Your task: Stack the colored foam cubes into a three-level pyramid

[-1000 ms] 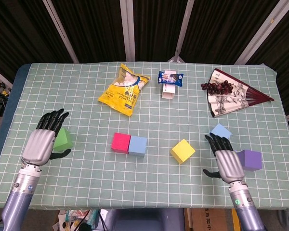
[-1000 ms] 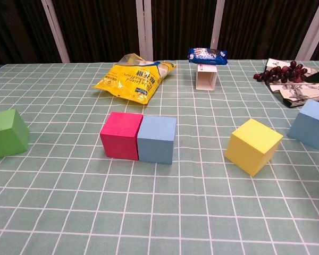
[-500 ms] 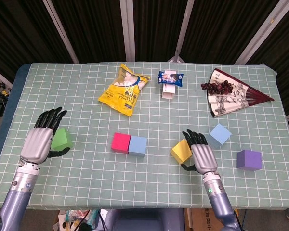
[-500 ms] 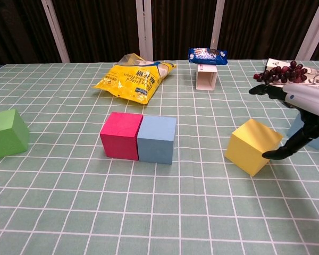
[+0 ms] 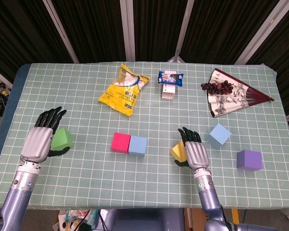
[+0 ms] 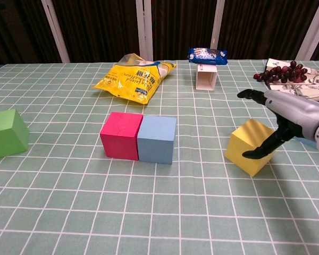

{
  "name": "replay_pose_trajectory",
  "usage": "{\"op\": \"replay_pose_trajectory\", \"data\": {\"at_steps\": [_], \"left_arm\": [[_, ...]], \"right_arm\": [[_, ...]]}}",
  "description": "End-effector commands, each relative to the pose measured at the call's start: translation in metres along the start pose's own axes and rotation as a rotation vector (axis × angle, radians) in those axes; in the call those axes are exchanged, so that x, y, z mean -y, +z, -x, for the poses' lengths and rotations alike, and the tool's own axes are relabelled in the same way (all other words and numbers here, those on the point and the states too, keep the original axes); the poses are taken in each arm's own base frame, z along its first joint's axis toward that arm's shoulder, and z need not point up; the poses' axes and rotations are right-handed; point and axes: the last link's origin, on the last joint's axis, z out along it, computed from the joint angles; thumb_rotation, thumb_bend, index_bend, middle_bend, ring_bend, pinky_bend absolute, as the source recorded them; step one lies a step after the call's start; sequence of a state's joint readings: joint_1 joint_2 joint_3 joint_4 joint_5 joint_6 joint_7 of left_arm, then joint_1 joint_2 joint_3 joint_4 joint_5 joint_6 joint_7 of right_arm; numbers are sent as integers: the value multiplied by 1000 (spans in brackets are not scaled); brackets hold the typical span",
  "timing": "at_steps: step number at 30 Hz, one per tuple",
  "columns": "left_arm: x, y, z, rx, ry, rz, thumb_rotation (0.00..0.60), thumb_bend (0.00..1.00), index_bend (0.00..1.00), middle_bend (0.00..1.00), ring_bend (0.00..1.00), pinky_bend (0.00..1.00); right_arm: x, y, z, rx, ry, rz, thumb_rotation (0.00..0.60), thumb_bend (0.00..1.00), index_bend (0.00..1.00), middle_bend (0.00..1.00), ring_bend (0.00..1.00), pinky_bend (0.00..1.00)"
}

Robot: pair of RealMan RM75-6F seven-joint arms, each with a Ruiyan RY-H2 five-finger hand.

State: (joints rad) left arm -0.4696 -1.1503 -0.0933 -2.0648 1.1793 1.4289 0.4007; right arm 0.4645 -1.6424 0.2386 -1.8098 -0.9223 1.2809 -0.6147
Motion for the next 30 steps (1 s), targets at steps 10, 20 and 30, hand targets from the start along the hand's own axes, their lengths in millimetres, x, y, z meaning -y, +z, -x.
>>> {"op": "replay_pose_trajectory", "data": {"at_steps": [10,20,30], "left_arm": [[0,0,0,1,3,-5,600,105,0,0,0,0],[-1,0,0,-4,-2,-5,600,106,0,0,0,0],[-3,1,-1,-6,-14,-4,600,106,0,0,0,0]], "right_arm": [[-25,2,-9,-39,-87,74,600,169,0,0,0,0],[-47,-1,-22,-59,-120,116,600,169,0,0,0,0],[-42,5,-19,-35,-111,8,600,169,0,224,20,0]]}}
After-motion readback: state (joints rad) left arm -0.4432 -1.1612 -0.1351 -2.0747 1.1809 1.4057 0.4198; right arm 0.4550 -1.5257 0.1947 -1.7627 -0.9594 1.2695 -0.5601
